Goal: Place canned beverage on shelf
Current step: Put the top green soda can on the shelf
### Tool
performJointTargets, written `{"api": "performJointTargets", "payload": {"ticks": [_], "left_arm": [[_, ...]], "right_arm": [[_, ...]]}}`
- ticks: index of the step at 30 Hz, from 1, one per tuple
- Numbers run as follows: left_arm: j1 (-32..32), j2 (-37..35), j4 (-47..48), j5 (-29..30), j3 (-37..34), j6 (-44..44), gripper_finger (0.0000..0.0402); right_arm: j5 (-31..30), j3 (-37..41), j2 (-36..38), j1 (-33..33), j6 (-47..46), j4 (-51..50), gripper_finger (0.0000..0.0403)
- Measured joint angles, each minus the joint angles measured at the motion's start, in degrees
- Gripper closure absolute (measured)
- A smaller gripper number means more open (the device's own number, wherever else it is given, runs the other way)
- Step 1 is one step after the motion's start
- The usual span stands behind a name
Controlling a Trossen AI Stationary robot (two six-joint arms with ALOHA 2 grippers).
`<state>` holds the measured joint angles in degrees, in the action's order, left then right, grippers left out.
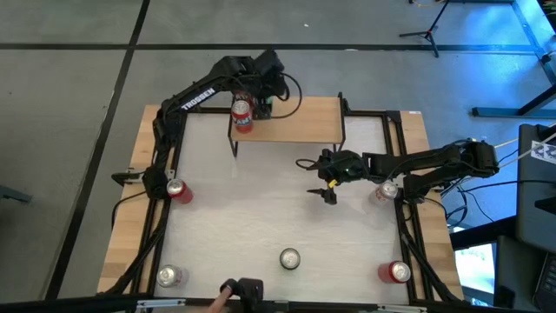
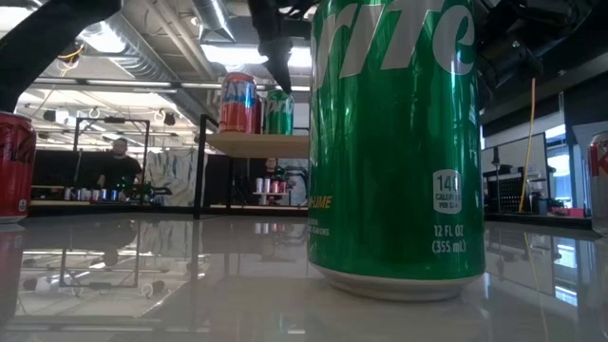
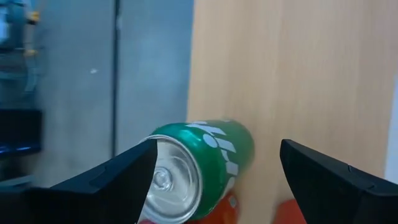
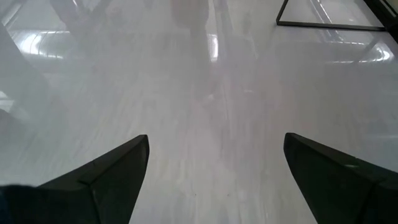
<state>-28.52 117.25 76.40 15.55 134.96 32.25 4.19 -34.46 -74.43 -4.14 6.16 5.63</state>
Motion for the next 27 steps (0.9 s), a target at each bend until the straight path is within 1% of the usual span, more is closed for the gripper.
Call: {"api": "performJointTargets", "payload": {"ticks": [5,7,10,12,14,16,23,27], "left_arm": [[3.83,0.0,-0.06,10.6,0.0,-1.19,0.007],[5.07,0.0,1.08,13.44,0.0,-3.37,0.007],[6.46,-0.02,2.79,15.25,0.0,-7.67,0.007],[7.14,-0.06,3.35,16.38,-0.52,-9.0,0.007],[7.66,-0.11,3.61,19.25,-1.41,-9.84,0.007],[7.74,-0.11,3.68,21.76,-2.75,-10.18,0.007],[7.27,-0.07,0.75,27.69,-7.63,-10.71,0.007],[6.61,-0.06,-1.78,29.87,-9.6,-9.52,0.007]], "right_arm": [[-0.01,0.0,0.0,-0.02,0.52,0.22,0.0033],[0.0,0.0,0.0,-0.01,0.58,0.24,0.0033],[-0.02,0.0,0.0,-0.01,0.58,0.22,0.0033],[-0.02,0.0,0.0,0.0,0.58,0.2,0.0033],[0.0,0.0,0.0,-0.02,0.58,-0.11,0.0033],[-0.01,0.0,0.0,-0.02,0.58,-0.6,0.0033],[-0.02,0.0,0.0,-0.02,0.6,-0.97,0.0033],[-0.02,0.0,0.0,-0.02,0.63,-0.63,0.0033]]}}
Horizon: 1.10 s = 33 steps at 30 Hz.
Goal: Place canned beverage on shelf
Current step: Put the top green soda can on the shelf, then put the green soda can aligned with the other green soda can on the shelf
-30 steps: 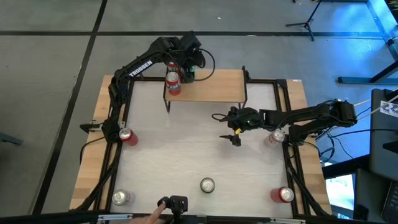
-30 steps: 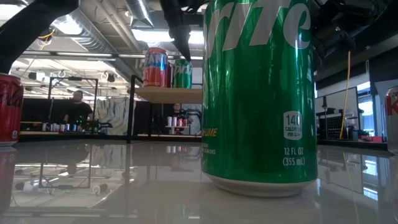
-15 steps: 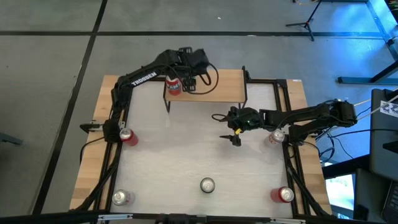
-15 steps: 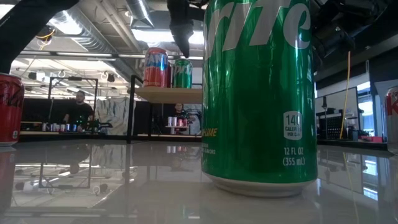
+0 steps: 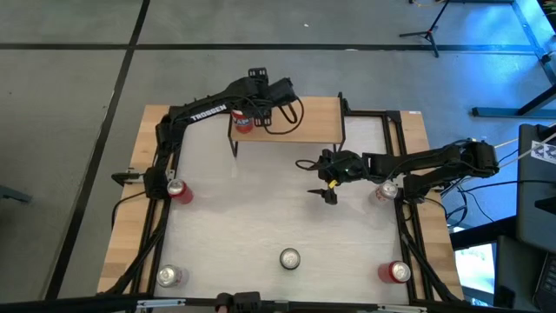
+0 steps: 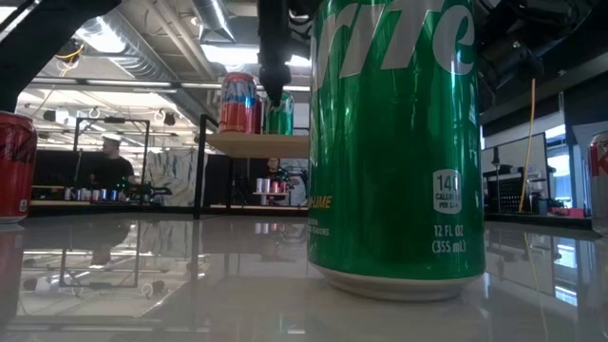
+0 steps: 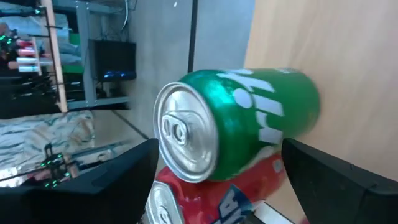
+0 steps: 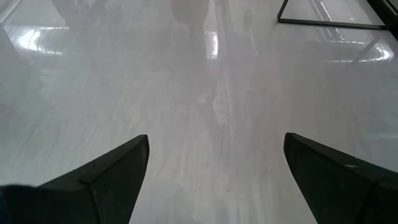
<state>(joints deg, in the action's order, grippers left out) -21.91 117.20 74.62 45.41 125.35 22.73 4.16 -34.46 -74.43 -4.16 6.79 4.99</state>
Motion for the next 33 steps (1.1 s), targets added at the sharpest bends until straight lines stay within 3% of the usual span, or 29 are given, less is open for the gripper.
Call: {"api": "performJointTargets", "payload": {"ticks": [21,33], "left_arm": [[-2.95,-0.01,-2.36,0.15,-0.47,1.86,0.007],[0.99,0.01,-1.73,-1.07,3.41,3.63,0.007]], "right_arm": [[-0.02,0.0,0.0,0.0,1.03,0.07,0.0033],[-0.02,0.0,0.0,0.01,1.14,0.07,0.0033]]}}
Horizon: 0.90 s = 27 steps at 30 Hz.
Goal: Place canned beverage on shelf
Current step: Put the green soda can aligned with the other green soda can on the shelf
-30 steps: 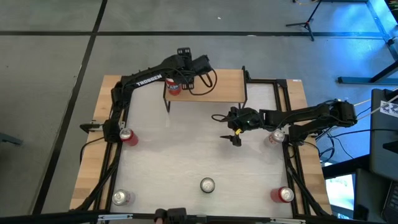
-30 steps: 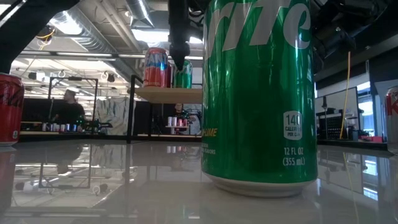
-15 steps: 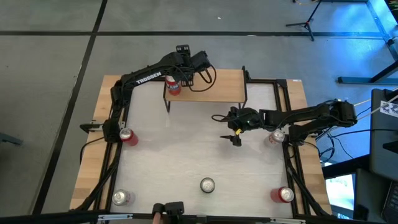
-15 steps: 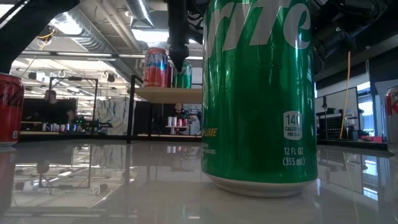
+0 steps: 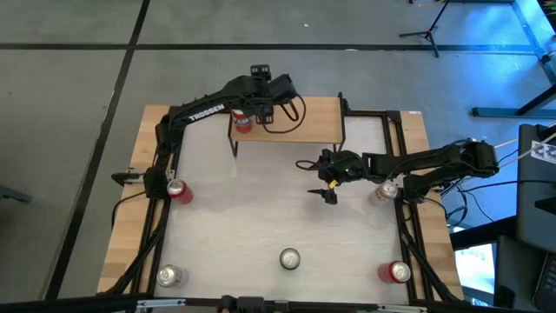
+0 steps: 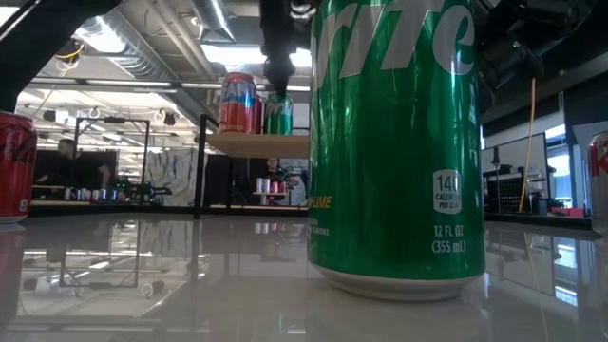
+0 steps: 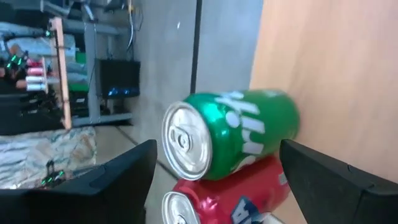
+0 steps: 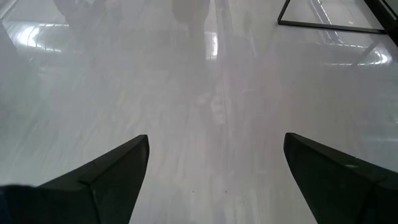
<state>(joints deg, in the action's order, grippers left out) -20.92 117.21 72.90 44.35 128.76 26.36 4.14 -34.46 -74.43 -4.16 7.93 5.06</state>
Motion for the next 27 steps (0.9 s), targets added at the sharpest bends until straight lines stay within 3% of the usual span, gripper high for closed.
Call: {"api": "performJointTargets", "payload": {"ticks": [5,17,22,27], "left_arm": [[3.41,-0.05,2.33,-6.25,6.16,-2.6,0.007],[12.35,-2.78,8.44,-23.8,5.29,-15.11,0.007],[18.58,-2.84,12.12,-24.4,3.22,-23.12,0.007],[25.93,-3.1,12.51,-24.49,1.27,-28.99,0.007]], "right_arm": [[-0.01,0.0,0.0,-0.01,-0.45,1.29,0.0033],[0.01,0.0,0.0,0.01,-6.38,2.45,0.0033],[1.62,0.0,0.0,1.03,-10.54,2.36,0.0033],[0.25,0.0,0.0,7.47,-11.93,2.51,0.0033]]}}
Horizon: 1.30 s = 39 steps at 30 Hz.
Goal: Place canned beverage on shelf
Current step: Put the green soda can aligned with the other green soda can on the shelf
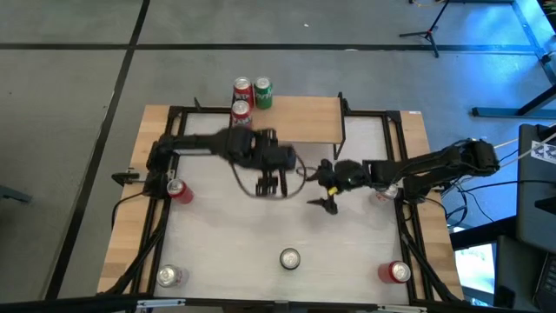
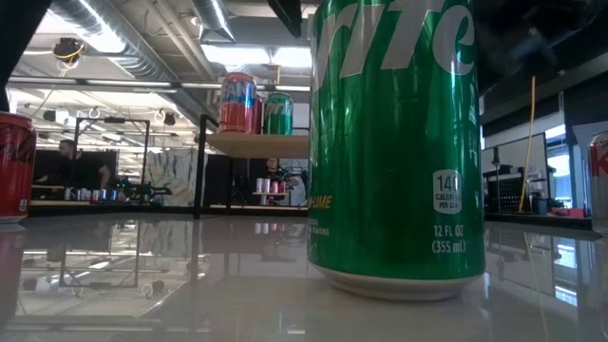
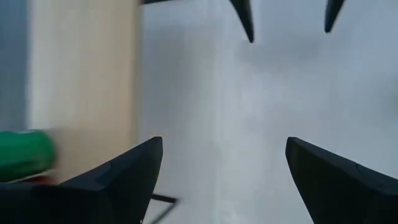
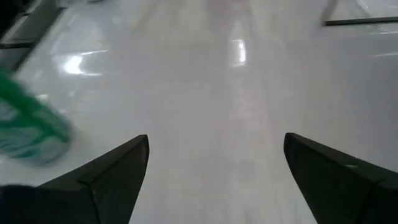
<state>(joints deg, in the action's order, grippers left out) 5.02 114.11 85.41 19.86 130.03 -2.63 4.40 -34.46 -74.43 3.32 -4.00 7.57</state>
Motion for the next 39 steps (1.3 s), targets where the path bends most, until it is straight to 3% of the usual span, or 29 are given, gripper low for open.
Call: {"api": "performJointTargets", "payload": {"ticks": [7,18,29,39], "left_arm": [[10.95,0.11,-3.59,4.31,-5.38,-10.37,0.007],[24.32,0.11,-21.71,5.75,-13.77,-17.82,0.007],[29.33,0.13,-43.6,0.98,-17.23,-19.73,0.007],[27.36,3.93,-45.57,1.68,-18.05,-23.03,0.007]], "right_arm": [[-5.91,0.0,0.0,11.08,-6.1,0.08,0.0033],[-15.56,0.0,0.0,26.68,-12.66,3.63,0.0033],[-23.28,0.0,-0.04,33.12,-17.41,5.9,0.0033],[-28.01,0.0,-1.11,37.76,-18.92,5.78,0.0033]]}}
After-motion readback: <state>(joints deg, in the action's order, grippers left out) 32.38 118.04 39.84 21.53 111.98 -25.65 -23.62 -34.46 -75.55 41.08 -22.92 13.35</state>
